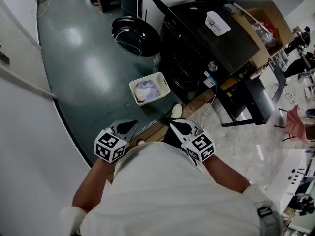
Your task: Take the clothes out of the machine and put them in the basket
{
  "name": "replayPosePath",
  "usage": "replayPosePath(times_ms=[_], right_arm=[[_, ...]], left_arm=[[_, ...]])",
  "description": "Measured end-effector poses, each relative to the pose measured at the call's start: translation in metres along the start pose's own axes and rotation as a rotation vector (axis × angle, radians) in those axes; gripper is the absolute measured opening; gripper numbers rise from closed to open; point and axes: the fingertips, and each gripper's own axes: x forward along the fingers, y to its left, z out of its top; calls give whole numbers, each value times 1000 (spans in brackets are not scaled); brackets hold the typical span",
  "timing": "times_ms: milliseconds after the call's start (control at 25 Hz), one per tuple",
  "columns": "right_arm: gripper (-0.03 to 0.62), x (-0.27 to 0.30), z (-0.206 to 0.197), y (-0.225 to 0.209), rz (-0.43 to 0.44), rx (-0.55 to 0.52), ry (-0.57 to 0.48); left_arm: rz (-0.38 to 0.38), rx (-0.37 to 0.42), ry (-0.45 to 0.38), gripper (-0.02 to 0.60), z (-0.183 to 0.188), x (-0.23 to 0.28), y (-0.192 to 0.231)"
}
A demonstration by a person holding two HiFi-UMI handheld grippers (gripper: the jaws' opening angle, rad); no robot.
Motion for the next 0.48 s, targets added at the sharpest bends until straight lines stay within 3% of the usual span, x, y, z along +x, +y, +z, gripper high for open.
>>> replayPosePath(times_ms=[480], right_arm=[[5,3,-9,8,7,13,5]], left_arm=[[-2,-21,13,-3,-14,-1,-3]])
